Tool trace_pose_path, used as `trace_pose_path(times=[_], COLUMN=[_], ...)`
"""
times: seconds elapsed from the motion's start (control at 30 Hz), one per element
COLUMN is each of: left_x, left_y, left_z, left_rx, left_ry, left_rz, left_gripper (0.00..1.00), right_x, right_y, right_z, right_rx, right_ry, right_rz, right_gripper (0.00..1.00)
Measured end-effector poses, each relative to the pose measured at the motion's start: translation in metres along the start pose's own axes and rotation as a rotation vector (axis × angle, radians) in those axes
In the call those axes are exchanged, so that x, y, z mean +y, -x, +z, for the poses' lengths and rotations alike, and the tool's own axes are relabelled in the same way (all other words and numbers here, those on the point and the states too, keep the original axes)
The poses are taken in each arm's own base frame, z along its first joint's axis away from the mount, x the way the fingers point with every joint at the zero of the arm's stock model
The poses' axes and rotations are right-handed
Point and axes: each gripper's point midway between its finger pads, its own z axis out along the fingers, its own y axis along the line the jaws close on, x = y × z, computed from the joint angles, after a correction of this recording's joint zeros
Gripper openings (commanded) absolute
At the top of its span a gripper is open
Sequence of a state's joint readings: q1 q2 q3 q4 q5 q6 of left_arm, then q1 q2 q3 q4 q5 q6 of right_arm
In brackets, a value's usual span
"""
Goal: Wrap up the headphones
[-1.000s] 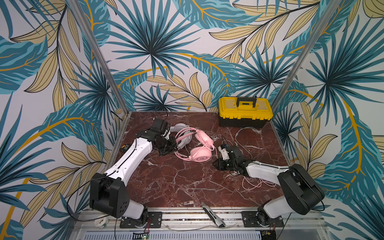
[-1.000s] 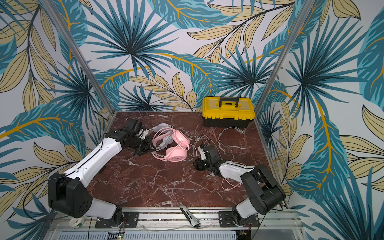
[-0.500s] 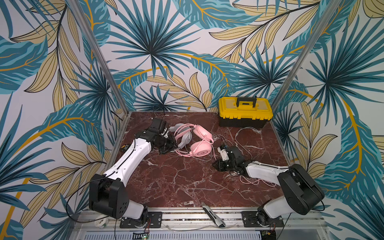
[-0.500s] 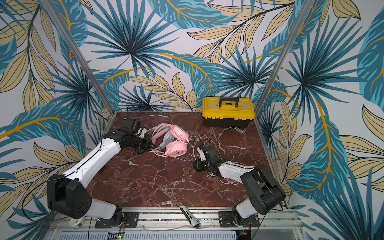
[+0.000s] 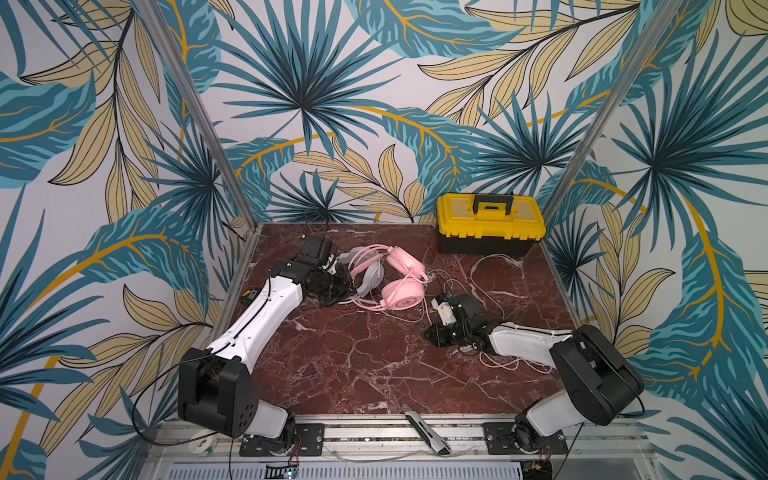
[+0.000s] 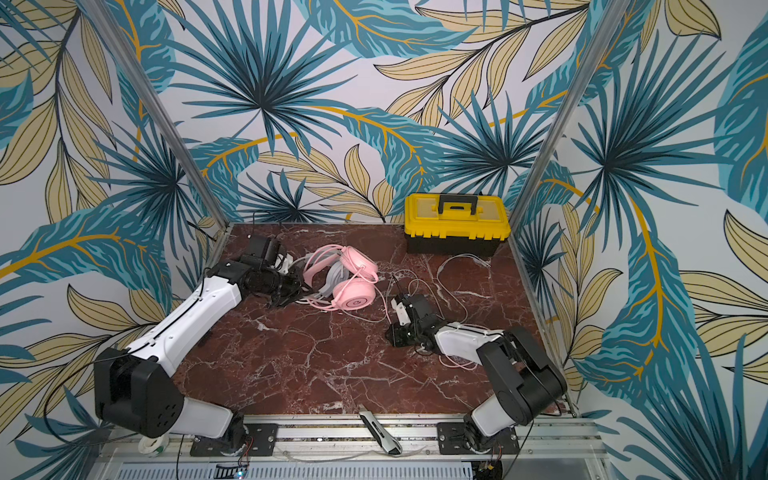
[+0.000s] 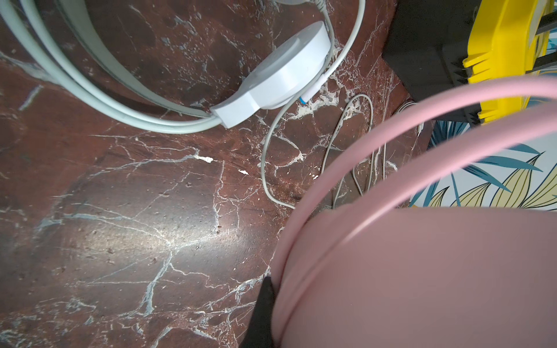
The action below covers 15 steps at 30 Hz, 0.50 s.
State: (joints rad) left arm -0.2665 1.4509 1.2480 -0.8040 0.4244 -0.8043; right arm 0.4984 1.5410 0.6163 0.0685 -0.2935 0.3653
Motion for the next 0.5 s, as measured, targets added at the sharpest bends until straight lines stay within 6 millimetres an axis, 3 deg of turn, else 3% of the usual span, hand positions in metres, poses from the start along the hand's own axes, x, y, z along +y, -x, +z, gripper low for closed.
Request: trace_pose_path(times=[0.23,0.5], left_x=[-0.002,0.008], left_y=[0.004,0.007], left_z=[0.002,0.010], left_rx=[-0.015,-0.040], left_ry=[-0.016,0.006], left_rz=[-0.026,-0.100], left_gripper=[0.00,0.00], right_x=[0.003,0.013], right_y=[-0.006,-0.019], right_z=[0.000,-0.006], right_rx=[0.018,0.038], right_ry=[0.002,0.014], right_rz=[-0.014,-0.038], right_gripper=[0.10,0.04])
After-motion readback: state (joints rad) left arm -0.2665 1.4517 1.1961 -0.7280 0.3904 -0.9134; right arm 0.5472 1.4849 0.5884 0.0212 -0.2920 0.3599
